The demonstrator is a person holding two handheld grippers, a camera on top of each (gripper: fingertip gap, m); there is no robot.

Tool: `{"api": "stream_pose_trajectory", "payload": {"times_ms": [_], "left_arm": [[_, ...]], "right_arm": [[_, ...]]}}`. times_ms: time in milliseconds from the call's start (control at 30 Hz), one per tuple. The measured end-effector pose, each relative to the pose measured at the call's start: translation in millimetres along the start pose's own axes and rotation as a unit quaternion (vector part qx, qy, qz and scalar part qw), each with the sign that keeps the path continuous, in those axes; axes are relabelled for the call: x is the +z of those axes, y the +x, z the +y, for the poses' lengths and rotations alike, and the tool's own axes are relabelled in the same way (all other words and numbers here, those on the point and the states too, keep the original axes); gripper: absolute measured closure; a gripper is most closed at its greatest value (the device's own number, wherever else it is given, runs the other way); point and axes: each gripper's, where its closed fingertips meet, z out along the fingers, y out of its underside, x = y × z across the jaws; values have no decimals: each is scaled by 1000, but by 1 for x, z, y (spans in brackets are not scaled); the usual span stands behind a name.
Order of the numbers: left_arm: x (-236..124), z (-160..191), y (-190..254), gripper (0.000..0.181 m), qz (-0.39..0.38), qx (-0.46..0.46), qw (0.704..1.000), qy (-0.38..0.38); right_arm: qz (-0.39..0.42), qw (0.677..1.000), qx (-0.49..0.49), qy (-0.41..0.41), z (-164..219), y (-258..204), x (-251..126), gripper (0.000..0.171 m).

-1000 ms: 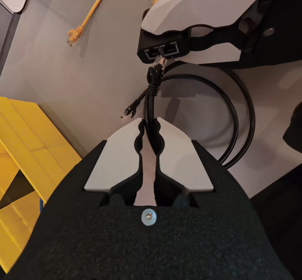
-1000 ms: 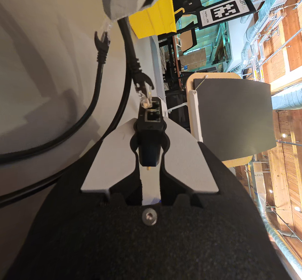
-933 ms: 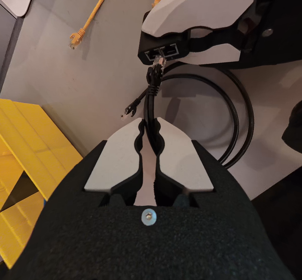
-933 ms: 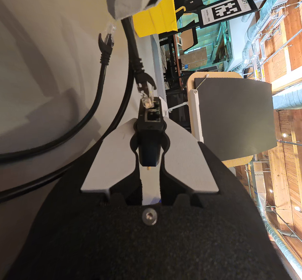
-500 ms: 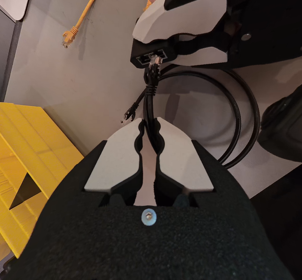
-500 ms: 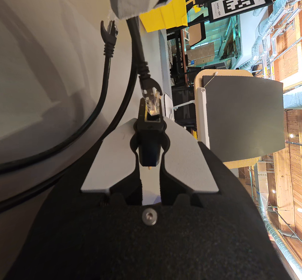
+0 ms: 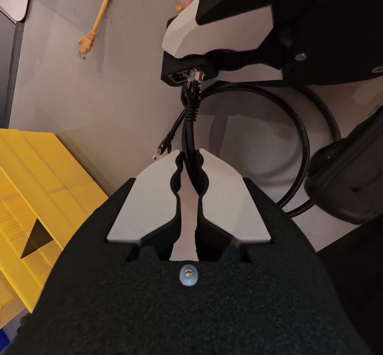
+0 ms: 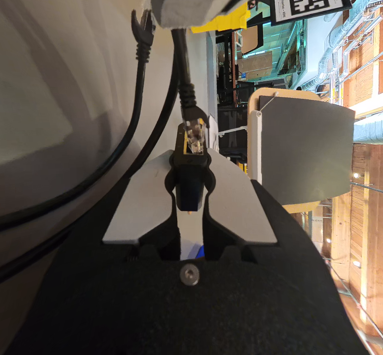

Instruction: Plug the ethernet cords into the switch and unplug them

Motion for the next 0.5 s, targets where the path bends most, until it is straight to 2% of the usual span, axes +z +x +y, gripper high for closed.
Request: {"api": "stream_pose_trajectory", "payload": {"times_ms": [167,300,433,500], "left_arm": [[-2,-5,3,171,22,-25,999,17],[-5,-10,3,171,43,-57,996,45],[-2,-6,-11,171,-49,-17,998,34],[0,-6,-12,171,-70,-4,997,30]], "right_arm": [[5,999,-30,-25,5,-3,2,147],[-18,1000,9,-18,6,-6,3,147],[-48,997,67,8,0,-8,2,147],[-44,997,61,0,2,-8,3,147]]}}
